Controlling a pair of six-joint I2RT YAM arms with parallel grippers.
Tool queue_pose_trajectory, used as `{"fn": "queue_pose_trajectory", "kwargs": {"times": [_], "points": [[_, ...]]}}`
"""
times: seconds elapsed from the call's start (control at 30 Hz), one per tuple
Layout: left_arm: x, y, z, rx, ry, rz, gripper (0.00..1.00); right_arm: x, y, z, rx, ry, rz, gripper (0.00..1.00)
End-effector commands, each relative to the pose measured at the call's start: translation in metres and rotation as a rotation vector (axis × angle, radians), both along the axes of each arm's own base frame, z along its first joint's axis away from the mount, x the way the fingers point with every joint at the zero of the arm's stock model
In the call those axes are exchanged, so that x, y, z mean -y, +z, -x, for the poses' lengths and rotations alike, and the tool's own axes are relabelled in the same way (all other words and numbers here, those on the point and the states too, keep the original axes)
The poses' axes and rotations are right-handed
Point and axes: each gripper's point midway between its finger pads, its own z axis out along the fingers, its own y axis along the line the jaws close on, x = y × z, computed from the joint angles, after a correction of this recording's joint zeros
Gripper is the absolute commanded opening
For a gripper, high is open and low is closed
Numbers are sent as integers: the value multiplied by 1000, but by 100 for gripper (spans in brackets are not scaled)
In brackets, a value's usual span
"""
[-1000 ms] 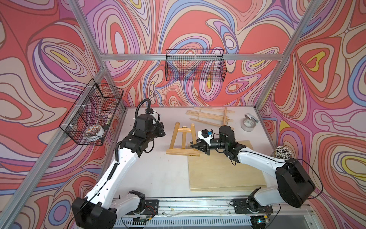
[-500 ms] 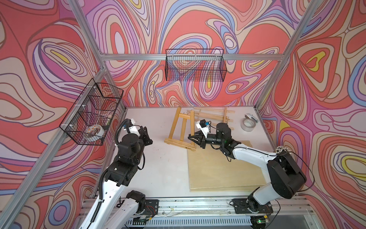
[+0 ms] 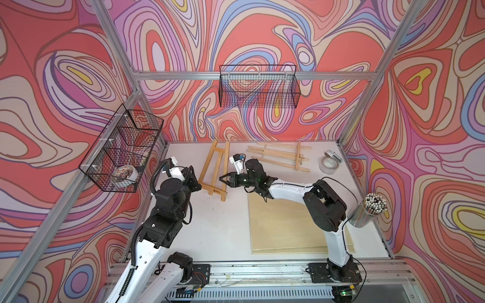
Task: Disassemble the easel
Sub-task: Place the easel at the center of the board.
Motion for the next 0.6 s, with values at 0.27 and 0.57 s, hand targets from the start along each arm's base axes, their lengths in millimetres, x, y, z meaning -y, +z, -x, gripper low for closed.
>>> {"fn": "queue_pose_trajectory", "kwargs": {"times": [0.27, 0.57], "points": [[-4, 5, -1, 15, 27, -13, 26, -65, -64, -44, -254, -167, -82, 0], [-4, 2, -3, 5, 30, -19, 27, -93, -129, -75, -396, -313, -71, 3]]}}
